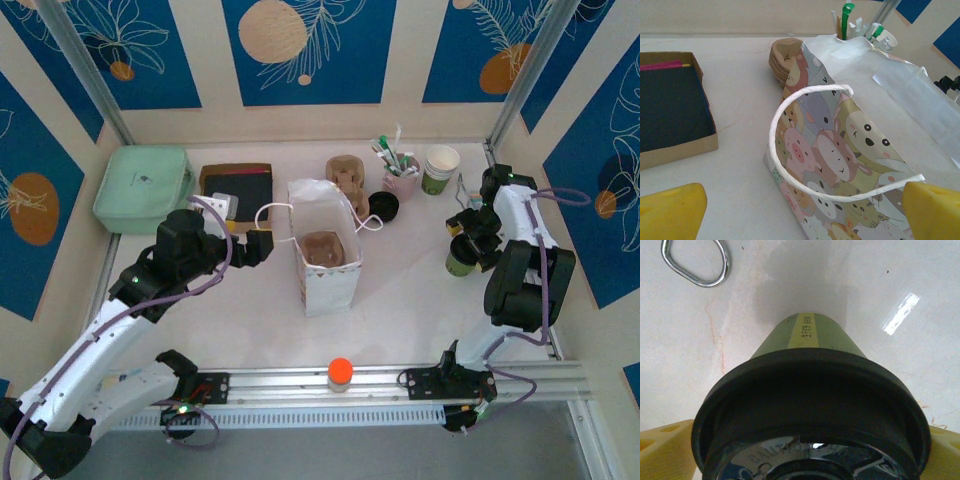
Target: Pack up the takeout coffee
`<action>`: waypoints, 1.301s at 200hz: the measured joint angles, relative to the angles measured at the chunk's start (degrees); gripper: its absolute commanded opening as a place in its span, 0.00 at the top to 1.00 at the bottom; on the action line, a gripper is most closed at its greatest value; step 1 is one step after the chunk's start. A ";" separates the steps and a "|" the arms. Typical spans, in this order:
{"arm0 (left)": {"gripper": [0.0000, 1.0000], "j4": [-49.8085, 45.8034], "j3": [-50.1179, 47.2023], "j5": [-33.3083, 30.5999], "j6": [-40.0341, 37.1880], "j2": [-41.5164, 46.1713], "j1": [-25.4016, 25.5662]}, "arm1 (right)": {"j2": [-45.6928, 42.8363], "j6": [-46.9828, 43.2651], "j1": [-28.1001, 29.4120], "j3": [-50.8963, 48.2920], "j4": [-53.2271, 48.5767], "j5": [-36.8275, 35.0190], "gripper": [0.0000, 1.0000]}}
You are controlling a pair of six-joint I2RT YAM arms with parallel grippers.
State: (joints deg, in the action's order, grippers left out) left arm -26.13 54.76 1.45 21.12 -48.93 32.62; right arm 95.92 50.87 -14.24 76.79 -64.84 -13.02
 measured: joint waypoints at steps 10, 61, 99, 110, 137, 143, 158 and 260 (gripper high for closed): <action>0.00 0.00 0.00 0.00 0.02 0.00 0.00 | 0.00 -0.26 0.00 0.00 0.11 -0.22 0.01; 0.00 -0.02 -0.26 0.00 0.02 0.02 0.00 | 0.72 -0.96 -0.02 -0.48 1.49 -1.75 0.00; 0.00 -0.04 -0.39 -0.02 0.02 0.13 0.00 | 3.06 -1.40 -0.02 -0.87 2.56 -2.01 0.02; 0.00 -0.02 -0.39 -0.02 0.02 0.13 0.00 | 3.19 -1.40 -0.02 -1.09 2.91 -2.01 0.02; 0.00 -0.02 -0.42 -0.02 0.04 0.13 0.00 | 3.41 -1.40 -0.17 -1.55 3.61 -2.03 0.03; 0.00 -0.02 -0.42 -0.02 0.04 0.13 0.00 | 3.48 -1.40 -0.33 -1.57 3.78 -2.01 0.03; 0.00 -0.04 -0.42 -0.02 0.04 0.13 0.00 | 3.74 -1.40 -0.72 -1.60 4.17 -2.03 0.04; 0.00 -0.02 -0.42 -0.02 0.07 0.11 0.00 | 6.51 -1.84 -1.42 -2.47 6.58 -2.21 0.07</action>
State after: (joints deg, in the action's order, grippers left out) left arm -26.15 54.35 1.43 21.19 -48.82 32.62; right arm 102.43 49.04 -15.66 74.32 -58.26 -15.22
